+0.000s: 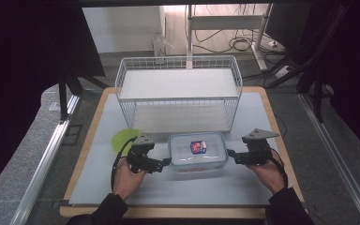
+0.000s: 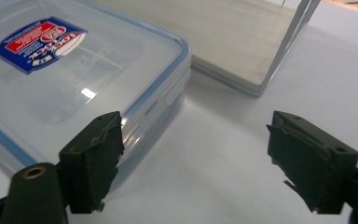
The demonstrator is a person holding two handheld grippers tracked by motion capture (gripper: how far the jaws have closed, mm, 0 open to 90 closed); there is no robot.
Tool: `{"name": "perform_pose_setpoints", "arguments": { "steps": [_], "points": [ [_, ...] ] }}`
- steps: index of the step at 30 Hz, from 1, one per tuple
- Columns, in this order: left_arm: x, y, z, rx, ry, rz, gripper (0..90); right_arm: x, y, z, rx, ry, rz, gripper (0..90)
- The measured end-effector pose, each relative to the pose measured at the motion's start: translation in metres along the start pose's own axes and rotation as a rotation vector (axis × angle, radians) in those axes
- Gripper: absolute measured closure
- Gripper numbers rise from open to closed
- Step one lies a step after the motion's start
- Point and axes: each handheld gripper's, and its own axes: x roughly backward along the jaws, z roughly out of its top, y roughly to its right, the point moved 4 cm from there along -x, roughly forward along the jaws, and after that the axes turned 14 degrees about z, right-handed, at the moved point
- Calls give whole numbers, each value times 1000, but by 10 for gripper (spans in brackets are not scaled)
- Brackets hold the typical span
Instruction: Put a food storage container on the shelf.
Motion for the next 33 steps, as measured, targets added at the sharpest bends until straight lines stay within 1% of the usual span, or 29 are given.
{"name": "perform_pose_setpoints", "arguments": {
  "steps": [1,2,3,4,5,6,7,8,9,10,12,13,14,15,16,17,18,20,21,22,23,24,25,26,28,29,30,31,33],
  "points": [
    [-2,2,2,-11,2,-5,44,0,0,0,0,0,0,173],
    [-2,4,3,-13,8,-11,36,1,-1,2,-3,14,3,142],
    [-4,7,6,-11,16,-38,32,1,-1,3,-6,20,14,126],
    [-5,9,7,-11,10,-51,28,1,-1,4,-15,28,29,120],
    [-5,9,7,-11,10,-51,31,1,-2,5,-19,34,39,116],
    [-7,12,9,-15,-4,-64,31,0,-3,6,-22,38,46,107],
    [-7,12,9,-15,-4,-64,31,0,-4,7,-20,37,52,101],
    [-11,15,11,-22,-9,-81,31,-1,-6,8,-20,36,62,95],
    [-11,15,11,-22,-9,-81,31,-1,-6,8,-20,36,62,95],
    [-13,15,11,-19,-17,-89,31,-5,-8,10,-32,36,86,83],
    [-18,16,11,-7,-34,-106,30,-9,-10,11,-56,32,113,67],
    [-24,18,12,0,-53,-119,30,-12,-11,11,-72,26,122,59],
    [-24,18,12,0,-53,-119,28,-12,-11,11,-72,26,122,59],
    [-27,18,12,2,-68,-134,28,-15,-12,11,-82,16,131,42],
    [-31,18,13,14,-80,-143,5,-23,-16,10,-85,-20,154,18],
    [-31,18,13,14,-80,-143,8,-26,-17,10,-88,-29,165,1],
    [-35,18,15,29,-98,-154,8,-29,-19,10,-93,-35,187,0],
    [-37,18,15,33,-106,-161,0,-34,-21,10,-112,-53,235,0],
    [-41,17,14,66,-121,-203,0,-36,-21,11,-120,-62,256,0],
    [-43,16,13,84,-125,-223,0,-39,-21,11,-130,-66,272,0],
    [-45,17,13,102,-127,-240,0,-41,-21,12,-153,-71,286,0],
    [-46,16,12,119,-129,-249,0,-44,-19,13,-172,-74,301,0],
    [-46,16,12,119,-129,-249,0,-46,-17,13,-194,-72,314,0],
    [-48,13,12,130,-134,-260,0,-47,-16,13,-220,-78,331,0],
    [-49,13,12,136,-134,-264,0,-49,-13,12,-248,-78,354,0],
    [-49,13,12,142,-141,-267,0,-50,-12,11,-269,-80,380,3],
    [-49,13,12,148,-150,-270,0,-50,-12,11,-269,-80,380,3],
    [-48,14,12,145,-156,-271,0,-54,-11,10,-299,-81,402,0],
    [-46,15,12,135,-164,-270,4,-52,-12,10,-307,-89,400,10]
  ]
}}
